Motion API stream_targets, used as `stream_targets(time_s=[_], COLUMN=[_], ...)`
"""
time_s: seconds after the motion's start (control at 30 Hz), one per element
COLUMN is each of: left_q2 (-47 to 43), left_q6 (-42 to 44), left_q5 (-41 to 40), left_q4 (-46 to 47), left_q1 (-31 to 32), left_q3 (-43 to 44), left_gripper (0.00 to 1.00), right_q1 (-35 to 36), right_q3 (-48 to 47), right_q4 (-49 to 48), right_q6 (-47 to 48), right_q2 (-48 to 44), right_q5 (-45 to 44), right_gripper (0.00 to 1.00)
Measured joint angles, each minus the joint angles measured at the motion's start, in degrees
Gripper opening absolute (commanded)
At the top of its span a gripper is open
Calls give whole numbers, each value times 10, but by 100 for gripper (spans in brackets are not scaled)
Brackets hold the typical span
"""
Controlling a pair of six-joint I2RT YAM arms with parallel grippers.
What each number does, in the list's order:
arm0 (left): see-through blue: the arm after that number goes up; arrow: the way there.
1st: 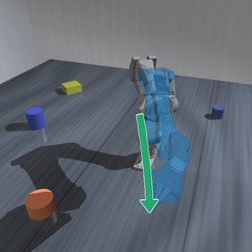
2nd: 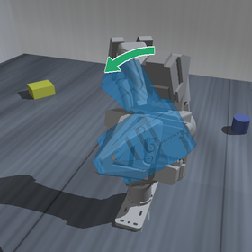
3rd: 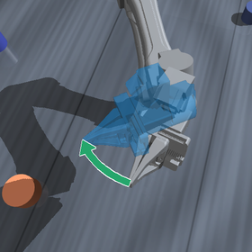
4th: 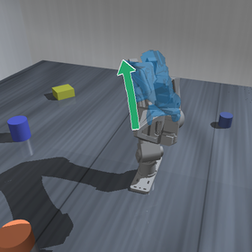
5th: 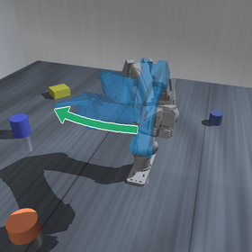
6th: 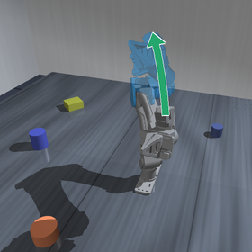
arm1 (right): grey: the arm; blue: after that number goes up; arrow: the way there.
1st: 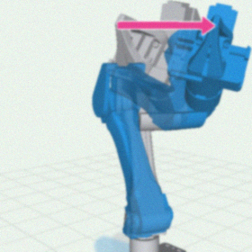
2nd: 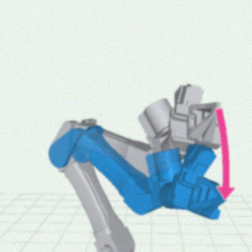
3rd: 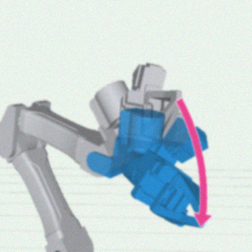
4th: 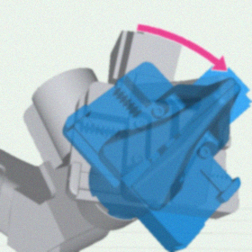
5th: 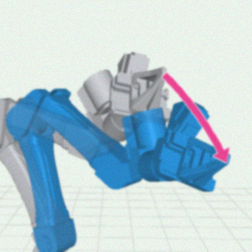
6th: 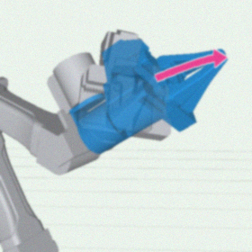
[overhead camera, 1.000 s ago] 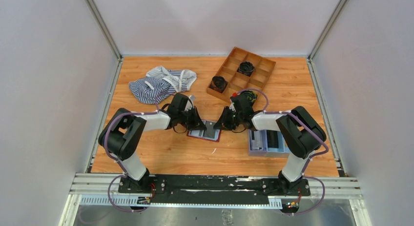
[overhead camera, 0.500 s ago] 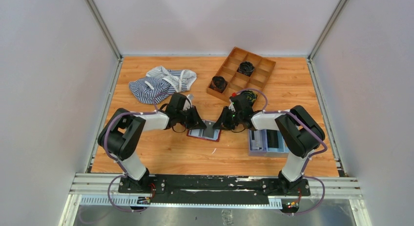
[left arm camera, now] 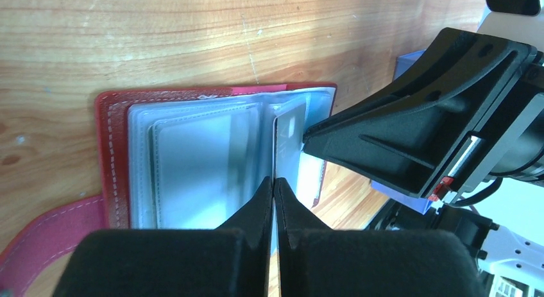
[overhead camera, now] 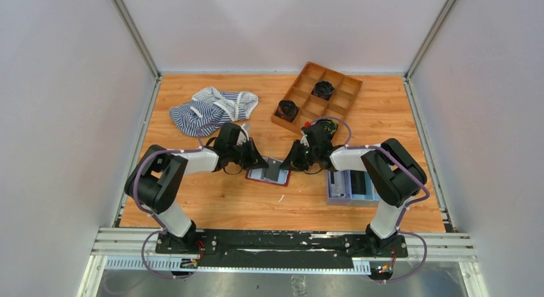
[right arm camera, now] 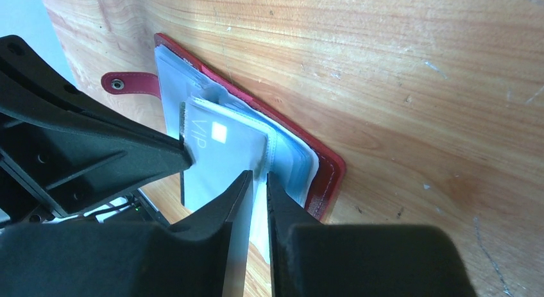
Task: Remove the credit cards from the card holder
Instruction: Remove the credit card from the card holder.
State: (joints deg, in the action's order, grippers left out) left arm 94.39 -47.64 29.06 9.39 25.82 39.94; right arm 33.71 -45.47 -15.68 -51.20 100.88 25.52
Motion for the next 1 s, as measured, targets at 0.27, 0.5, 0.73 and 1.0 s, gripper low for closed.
stream_targets(time_s=[0.27,0.5,0.73,1.0], left_q2=[-17,-20,-19,-19], left_q6=[1,5,7,-2], left_q5=[6,17,27,30], left_q4=[0,4,4,20], left_q1=[-22,-31,-32,-32], left_q3=[-13,-19,-22,-34], left_gripper=[0,0,0,0], right_q1=[0,0,0,0], right_q3=[0,0,18,41], right_q4=[0,0,-15,-53], right_q6=[0,0,-9,-45], right_q2=[0,0,-15,-24], right_q5=[0,0,5,35], right_gripper=[18,20,34,40])
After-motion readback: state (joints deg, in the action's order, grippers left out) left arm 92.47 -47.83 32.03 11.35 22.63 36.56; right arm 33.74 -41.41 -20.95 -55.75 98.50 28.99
